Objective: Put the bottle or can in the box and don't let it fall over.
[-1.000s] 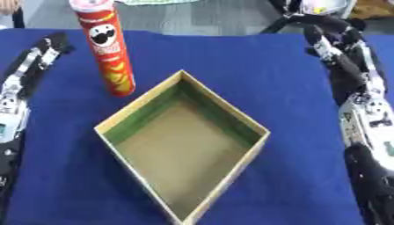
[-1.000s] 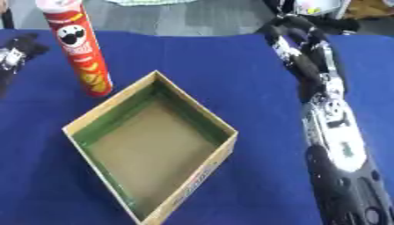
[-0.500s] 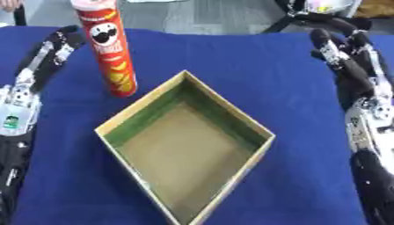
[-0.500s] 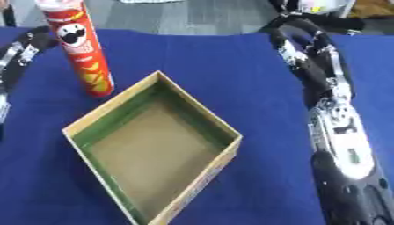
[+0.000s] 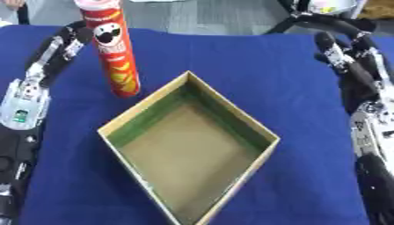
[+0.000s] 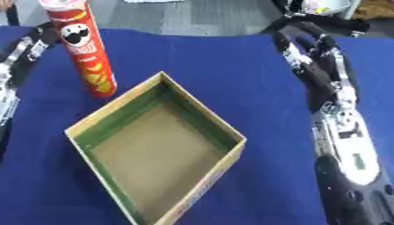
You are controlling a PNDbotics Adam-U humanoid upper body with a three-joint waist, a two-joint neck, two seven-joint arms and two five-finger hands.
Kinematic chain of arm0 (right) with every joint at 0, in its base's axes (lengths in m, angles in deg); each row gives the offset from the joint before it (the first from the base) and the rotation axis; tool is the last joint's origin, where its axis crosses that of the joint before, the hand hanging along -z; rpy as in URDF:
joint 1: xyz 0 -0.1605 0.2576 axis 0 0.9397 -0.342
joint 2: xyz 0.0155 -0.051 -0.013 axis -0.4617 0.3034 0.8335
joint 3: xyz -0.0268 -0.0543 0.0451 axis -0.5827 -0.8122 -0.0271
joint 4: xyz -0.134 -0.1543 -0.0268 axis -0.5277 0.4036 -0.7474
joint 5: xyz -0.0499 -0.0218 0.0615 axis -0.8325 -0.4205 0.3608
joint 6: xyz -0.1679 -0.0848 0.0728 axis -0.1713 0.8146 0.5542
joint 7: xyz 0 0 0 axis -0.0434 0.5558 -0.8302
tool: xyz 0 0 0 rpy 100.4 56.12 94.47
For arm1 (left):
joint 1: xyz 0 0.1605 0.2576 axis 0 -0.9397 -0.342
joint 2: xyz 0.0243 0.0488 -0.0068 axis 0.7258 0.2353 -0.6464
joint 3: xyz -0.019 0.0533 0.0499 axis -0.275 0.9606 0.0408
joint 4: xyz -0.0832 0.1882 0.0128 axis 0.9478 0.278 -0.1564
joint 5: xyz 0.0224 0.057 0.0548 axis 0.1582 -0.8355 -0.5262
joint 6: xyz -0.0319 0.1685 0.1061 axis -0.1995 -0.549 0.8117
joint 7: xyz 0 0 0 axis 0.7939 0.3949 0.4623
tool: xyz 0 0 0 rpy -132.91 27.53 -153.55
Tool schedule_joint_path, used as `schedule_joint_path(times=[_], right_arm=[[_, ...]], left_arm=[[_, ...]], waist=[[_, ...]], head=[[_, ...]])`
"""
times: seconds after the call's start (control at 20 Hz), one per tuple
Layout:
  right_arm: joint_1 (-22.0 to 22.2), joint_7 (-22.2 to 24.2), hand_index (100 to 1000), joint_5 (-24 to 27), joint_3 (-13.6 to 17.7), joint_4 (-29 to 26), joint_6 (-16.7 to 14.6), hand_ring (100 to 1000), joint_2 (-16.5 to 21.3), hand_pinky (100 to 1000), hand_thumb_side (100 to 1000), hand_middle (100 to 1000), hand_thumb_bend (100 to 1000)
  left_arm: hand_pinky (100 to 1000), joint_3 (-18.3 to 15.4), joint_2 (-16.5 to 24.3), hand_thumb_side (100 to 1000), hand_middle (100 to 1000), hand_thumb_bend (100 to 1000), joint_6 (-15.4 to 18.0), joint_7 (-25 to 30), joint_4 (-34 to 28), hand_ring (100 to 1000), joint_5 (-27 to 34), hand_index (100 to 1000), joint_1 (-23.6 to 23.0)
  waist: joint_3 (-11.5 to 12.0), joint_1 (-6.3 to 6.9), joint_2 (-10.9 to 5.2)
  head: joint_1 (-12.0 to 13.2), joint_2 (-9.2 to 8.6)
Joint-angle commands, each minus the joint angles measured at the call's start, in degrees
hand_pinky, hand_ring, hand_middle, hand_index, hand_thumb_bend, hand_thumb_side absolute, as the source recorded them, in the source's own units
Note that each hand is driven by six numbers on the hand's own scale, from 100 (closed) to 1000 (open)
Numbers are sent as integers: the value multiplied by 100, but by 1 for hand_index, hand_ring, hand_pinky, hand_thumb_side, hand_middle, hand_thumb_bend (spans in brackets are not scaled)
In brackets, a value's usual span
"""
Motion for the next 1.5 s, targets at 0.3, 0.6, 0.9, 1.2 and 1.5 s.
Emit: schedule_joint_path(times=[0.3, 0.6, 0.9, 1.2, 1.5], right_arm=[[-107, 24, 805, 51, -3, -123, -13, 959, 20, 760, 311, 1000, 648], [-117, 41, 805, 64, -14, -124, -11, 959, -1, 761, 310, 1000, 648], [-144, 60, 805, 78, -26, -126, -10, 960, -21, 761, 308, 1000, 648], [-150, 74, 805, 87, -33, -128, -12, 960, -34, 762, 306, 1000, 641], [-153, 82, 806, 96, -33, -131, -12, 960, -41, 762, 306, 1000, 647]], left_arm=[[1000, -12, 88, 925, 743, 925, -16, 146, -140, 886, -88, 975, 140], [1000, -19, 93, 936, 741, 935, -72, 136, -102, 885, -172, 973, 207], [1000, -31, 68, 944, 740, 914, -145, -4, -8, 884, -310, 968, 295], [1000, -34, 52, 950, 740, 916, -178, -21, 52, 884, -391, 970, 339], [1000, -39, 42, 957, 740, 910, -219, -27, 98, 885, -454, 969, 361]], waist=[[-10, 6, -84], [-27, -10, -70], [-69, -29, -33], [-95, -26, -11], [-120, -21, 7]], head=[[8, -103], [28, -152], [77, -209], [90, -233], [98, -254]])
